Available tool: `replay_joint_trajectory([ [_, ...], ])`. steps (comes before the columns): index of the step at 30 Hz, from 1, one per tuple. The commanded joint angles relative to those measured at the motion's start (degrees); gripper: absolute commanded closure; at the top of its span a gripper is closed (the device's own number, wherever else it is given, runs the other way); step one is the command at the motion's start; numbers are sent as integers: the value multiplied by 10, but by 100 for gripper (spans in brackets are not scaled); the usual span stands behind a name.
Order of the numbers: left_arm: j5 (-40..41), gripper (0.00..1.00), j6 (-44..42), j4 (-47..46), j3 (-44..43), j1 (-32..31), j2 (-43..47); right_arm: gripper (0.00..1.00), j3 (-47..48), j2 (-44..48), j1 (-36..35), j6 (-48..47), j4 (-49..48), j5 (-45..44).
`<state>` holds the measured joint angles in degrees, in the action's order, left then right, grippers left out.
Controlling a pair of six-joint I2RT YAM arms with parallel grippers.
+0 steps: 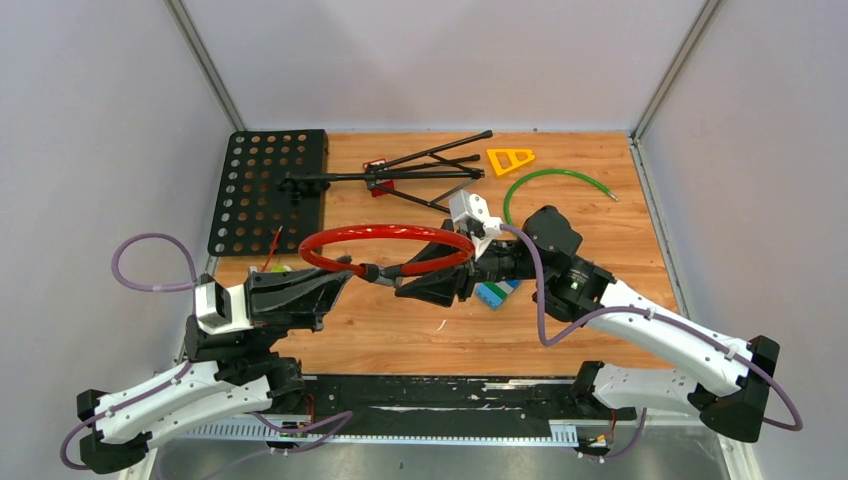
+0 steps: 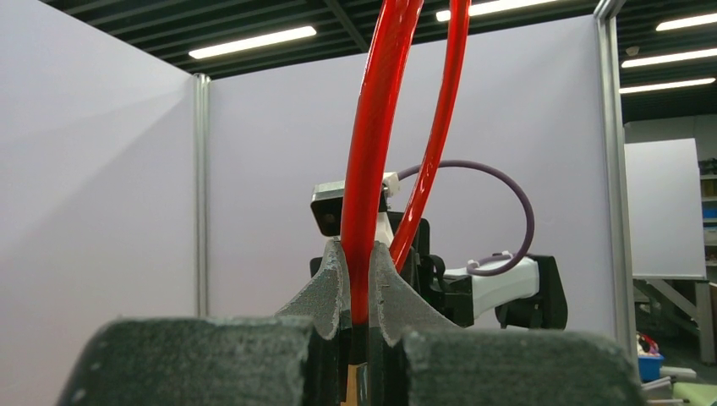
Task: Lock with the key
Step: Lock the lock.
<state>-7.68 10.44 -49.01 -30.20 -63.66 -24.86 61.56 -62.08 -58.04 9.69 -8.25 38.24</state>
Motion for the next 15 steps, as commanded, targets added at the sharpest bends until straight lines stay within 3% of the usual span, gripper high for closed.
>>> replay_joint_trajectory([
  [1,3,100,12,-46,-23,-1,-3,67,22,-6,2,10,-36,12],
  [15,13,100,7,-43,-18,-1,0,85,16,-3,3,19,-49,-16],
])
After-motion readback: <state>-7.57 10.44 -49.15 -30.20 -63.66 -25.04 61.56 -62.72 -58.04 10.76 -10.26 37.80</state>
